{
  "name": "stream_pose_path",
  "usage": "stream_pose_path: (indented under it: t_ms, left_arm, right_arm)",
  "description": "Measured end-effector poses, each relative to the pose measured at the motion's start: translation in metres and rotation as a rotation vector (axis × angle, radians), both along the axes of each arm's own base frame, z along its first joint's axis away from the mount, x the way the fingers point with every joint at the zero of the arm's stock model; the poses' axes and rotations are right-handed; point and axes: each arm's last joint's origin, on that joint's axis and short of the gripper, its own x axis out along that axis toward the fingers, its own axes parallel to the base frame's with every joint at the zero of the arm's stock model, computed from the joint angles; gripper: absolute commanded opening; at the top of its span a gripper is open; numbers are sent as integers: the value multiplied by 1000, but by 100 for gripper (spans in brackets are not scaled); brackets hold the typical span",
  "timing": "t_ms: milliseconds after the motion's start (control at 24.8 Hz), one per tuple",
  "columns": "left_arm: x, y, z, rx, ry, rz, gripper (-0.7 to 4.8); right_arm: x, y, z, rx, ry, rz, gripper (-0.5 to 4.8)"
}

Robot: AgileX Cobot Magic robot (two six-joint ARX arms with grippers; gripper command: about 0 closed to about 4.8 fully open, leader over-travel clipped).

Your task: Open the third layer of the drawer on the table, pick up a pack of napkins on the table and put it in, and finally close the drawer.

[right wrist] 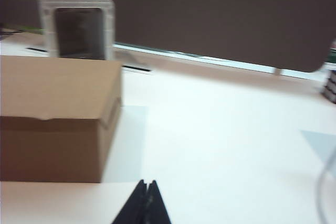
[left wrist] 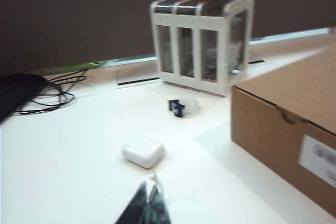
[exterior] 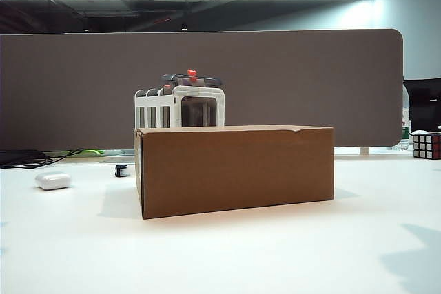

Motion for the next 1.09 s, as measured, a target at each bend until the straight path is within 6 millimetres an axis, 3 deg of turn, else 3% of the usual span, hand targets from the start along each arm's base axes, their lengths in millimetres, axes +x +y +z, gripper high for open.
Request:
stream_pose_path:
  t_ms: [241, 1087]
  left_arm:
    - [0, 15, 3, -50, -20, 96, -5]
    - [0, 12, -1, -144, 41, 12, -5]
  right_arm:
    - [1, -9, 0, 0, -4, -86, -6]
    - [1, -10, 3, 5, -29, -48, -5]
